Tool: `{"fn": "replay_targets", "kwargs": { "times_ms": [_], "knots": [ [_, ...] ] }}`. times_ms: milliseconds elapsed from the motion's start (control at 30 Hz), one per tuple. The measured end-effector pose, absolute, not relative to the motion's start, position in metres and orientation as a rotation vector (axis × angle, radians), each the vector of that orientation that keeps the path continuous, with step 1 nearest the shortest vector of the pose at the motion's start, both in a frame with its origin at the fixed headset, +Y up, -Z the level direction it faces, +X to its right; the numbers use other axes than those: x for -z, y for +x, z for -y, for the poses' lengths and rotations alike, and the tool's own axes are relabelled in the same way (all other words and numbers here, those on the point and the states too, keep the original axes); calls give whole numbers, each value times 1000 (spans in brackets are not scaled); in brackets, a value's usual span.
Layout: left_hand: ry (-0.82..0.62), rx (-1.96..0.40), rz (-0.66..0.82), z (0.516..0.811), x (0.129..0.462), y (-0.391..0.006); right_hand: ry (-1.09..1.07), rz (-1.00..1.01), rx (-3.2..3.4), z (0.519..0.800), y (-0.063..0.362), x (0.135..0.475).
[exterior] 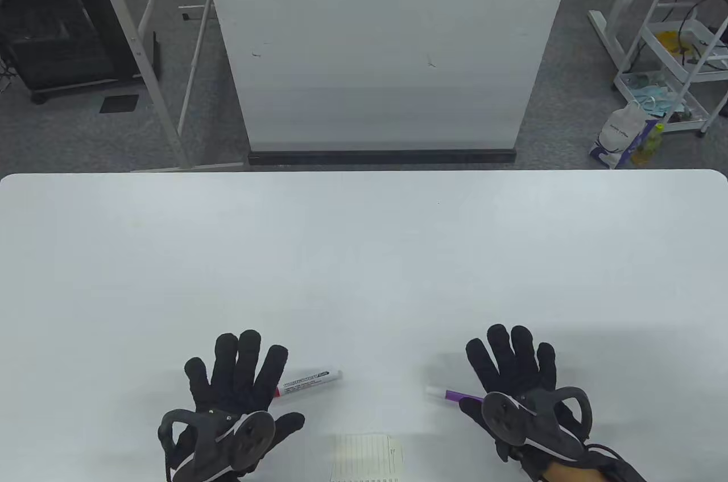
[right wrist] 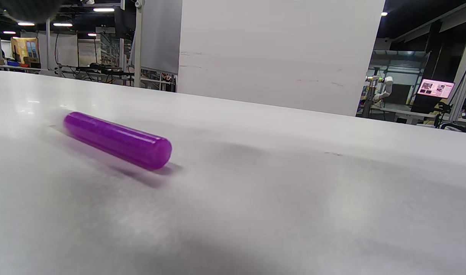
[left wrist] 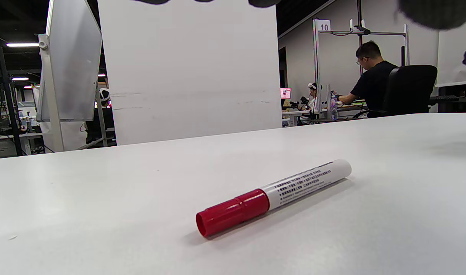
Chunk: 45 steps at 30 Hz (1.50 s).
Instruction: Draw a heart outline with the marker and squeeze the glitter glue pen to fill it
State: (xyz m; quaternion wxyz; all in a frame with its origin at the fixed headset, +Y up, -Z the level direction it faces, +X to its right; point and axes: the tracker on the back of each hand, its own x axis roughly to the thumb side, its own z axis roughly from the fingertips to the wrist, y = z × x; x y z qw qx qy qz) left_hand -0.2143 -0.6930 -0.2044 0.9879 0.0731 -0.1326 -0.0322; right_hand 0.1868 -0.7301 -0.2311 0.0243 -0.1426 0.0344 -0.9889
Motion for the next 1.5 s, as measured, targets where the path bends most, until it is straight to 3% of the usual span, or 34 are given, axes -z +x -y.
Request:
{"fn": "replay_targets", "kwargs": {
  "times_ms": [1500],
  "knots": [
    [137,54,258,695,207,-219,-460,-91,3116,731,188,232]
  ]
}}
